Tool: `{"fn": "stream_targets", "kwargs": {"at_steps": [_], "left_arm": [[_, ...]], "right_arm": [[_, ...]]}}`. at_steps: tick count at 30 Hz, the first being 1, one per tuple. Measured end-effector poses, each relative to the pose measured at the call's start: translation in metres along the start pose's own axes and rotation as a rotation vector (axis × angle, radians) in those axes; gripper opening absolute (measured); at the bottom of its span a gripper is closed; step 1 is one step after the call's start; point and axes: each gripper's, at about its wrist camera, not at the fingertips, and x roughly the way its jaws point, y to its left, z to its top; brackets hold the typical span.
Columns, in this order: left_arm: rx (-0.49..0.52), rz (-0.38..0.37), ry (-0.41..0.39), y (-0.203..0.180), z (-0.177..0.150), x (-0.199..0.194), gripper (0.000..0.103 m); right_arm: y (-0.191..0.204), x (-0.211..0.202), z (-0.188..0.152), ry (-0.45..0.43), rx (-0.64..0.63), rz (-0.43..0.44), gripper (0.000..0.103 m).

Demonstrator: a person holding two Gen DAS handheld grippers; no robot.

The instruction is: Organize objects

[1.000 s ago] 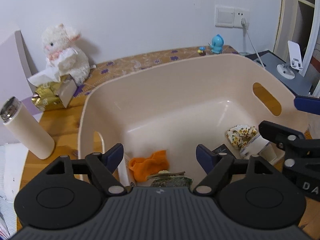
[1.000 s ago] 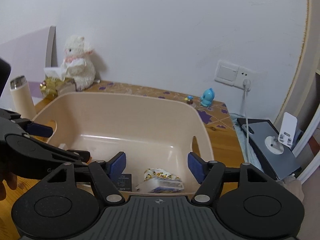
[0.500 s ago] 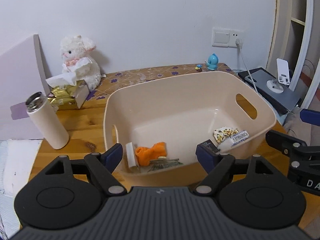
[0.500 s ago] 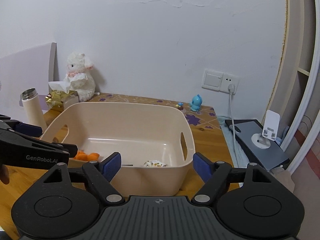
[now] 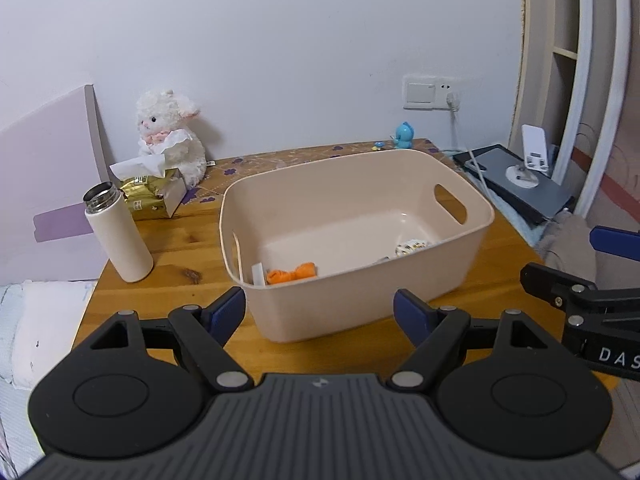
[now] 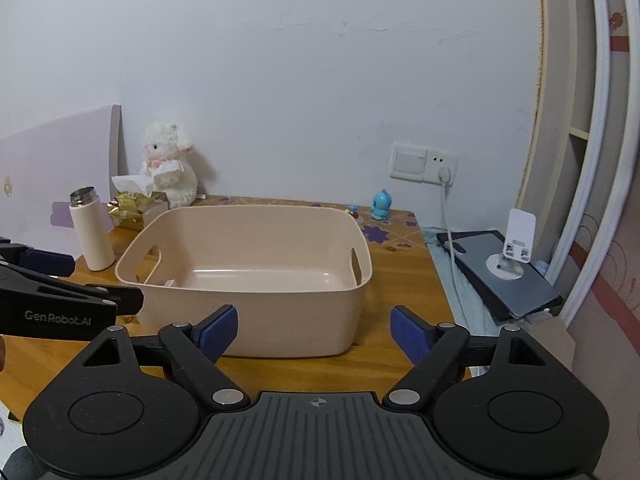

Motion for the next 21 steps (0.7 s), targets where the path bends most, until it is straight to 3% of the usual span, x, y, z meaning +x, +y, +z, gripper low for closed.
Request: {"fn": "stream_targets", "kwargs": {"at_steps": [21], "left_arm": [[-0.061, -0.034, -0.054, 0.0, -0.043, -0.077, 0.082]], "right_arm": [[0.01, -0.068, -0.027, -0.009, 0.0, 0.032, 0.089]]}}
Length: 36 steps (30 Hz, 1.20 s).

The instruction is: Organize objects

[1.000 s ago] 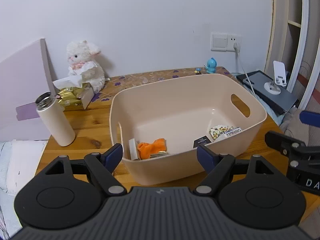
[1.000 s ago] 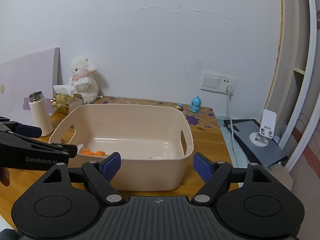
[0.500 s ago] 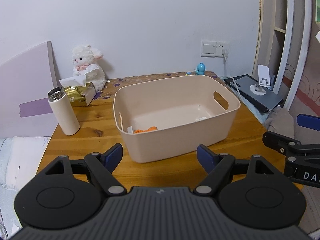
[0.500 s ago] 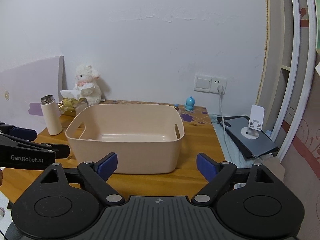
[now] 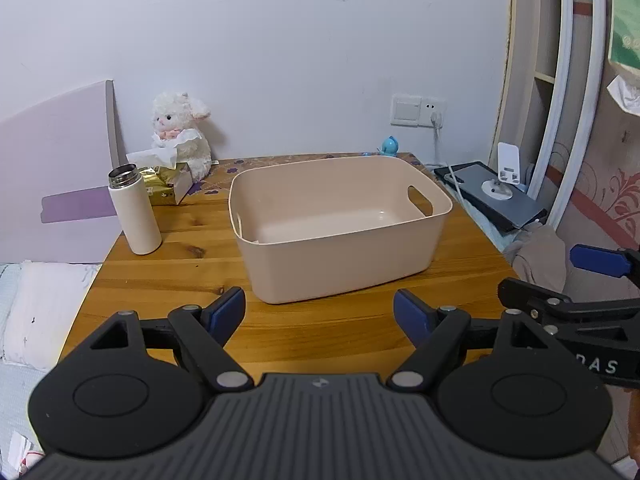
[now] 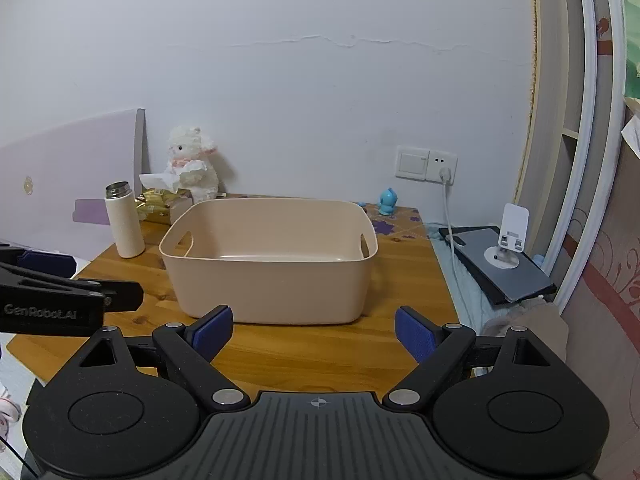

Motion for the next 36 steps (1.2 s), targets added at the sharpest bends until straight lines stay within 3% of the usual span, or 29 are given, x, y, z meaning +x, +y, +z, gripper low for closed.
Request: {"fn": "stream_targets", "kwargs": {"at_steps": [17, 36], "left_arm": [[0.002, 0.02, -0.016, 0.004, -0.018, -0.038, 0.083], [0.007, 0.015, -0.017, 0.011, -0.022, -0.047, 0.088]], "right_arm": [[0.001, -0.015, -0.013, 0.018, 0.013, -0.002, 0.091], [0.003, -0.018, -0.013, 0.023, 0.011, -0.007, 0.091]]}}
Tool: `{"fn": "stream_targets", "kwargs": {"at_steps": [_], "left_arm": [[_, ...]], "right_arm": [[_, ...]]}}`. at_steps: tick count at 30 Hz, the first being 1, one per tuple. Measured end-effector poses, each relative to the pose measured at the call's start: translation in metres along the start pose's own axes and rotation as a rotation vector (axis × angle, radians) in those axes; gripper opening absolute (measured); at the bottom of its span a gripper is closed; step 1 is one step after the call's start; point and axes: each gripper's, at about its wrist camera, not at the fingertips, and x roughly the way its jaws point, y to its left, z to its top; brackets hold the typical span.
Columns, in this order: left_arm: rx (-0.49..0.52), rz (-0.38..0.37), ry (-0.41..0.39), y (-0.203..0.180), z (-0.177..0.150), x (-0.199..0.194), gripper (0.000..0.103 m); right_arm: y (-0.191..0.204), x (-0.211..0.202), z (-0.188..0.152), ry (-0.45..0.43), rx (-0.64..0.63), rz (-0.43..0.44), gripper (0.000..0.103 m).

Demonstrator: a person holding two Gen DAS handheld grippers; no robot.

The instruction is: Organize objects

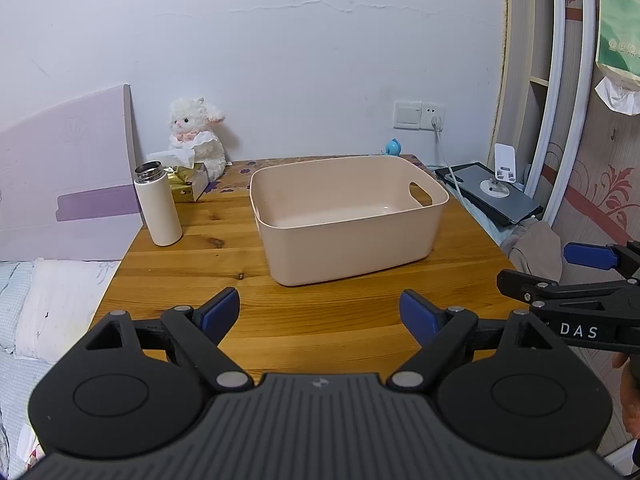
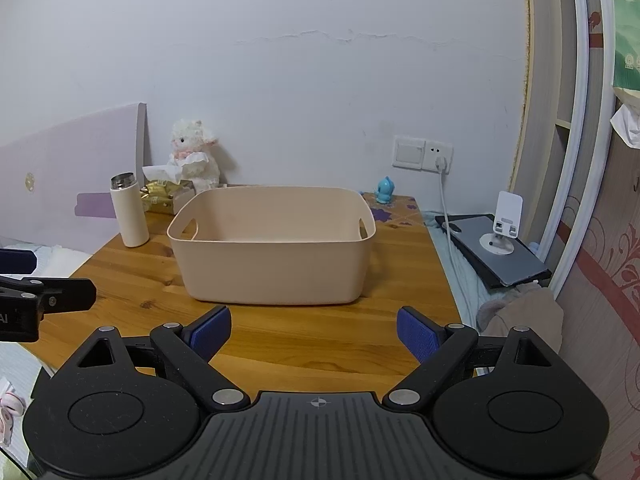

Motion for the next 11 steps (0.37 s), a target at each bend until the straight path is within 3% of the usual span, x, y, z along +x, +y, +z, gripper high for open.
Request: {"fn": "stream_targets", "kwargs": {"at_steps": [11], "left_arm": [[-0.001, -0.026, -0.006, 0.007, -0.003, 0.006, 0.094]], "right_arm": [[0.0, 0.011, -0.002, 0.024, -0.005, 0.003, 0.091]]}}
